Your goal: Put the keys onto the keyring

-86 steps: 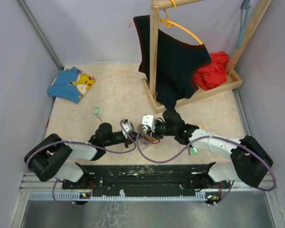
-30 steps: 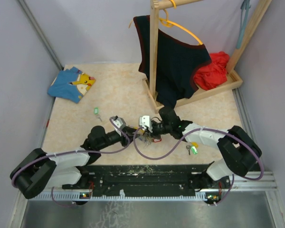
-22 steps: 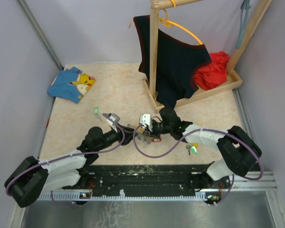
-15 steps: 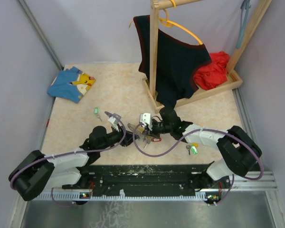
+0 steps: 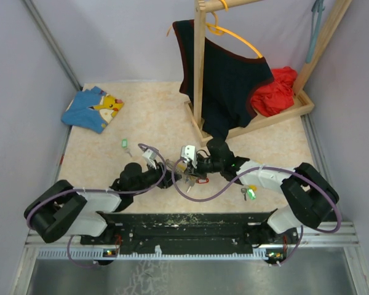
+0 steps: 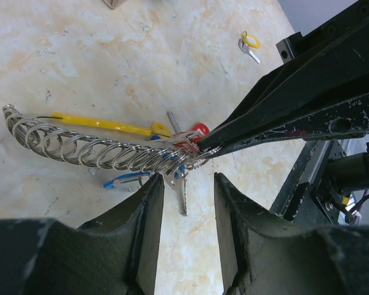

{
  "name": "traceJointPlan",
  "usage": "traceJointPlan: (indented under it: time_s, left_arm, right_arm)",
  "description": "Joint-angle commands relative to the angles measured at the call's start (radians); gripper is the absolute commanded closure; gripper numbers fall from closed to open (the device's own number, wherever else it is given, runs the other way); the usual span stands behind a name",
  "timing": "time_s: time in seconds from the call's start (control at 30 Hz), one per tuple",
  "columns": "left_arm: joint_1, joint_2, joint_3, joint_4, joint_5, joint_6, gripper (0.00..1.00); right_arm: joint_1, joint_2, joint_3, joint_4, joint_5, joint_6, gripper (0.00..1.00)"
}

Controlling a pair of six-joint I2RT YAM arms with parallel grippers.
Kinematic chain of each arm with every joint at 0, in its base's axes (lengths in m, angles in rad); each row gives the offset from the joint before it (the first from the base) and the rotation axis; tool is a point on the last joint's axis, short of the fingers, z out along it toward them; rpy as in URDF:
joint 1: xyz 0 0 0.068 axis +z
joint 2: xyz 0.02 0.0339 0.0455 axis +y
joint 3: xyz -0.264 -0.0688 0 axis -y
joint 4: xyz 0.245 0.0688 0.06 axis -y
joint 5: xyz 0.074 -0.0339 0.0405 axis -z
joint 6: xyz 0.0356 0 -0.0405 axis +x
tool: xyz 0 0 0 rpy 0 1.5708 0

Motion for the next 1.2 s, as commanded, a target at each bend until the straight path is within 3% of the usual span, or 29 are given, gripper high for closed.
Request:
traceJointPlan:
  time_s: [0.0,0.2,0.63,1.0,1.17]
  left_arm:
    - [0.008,0.047,0.010,0.128,-0.031,0.010,0.57]
    - [0.013,0.146,0.008,0.256,-0.029,0.009,0.60]
    - [0.016,0.240,-0.033,0.537,0.054,0.037,0.77]
    - [0.017,0.253,-0.035,0.520,0.062,0.065,0.99]
    - [0.017,0.249,-0.033,0.496,0.066,0.125,0.99]
  right_arm:
    - [-0.008,-0.041,-0.001,0.073,-0.034,0.020,1.00]
    - [-0.008,-0.041,-0.002,0.075,-0.047,0.031,1.00]
    - [-0.008,-0.044,-0.014,0.072,-0.043,0.041,1.00]
    - [-0.007,-0.059,-0.014,0.048,-0.031,0.035,1.00]
    - [-0.008,-0.085,-0.016,0.007,-0.029,0.015,1.00]
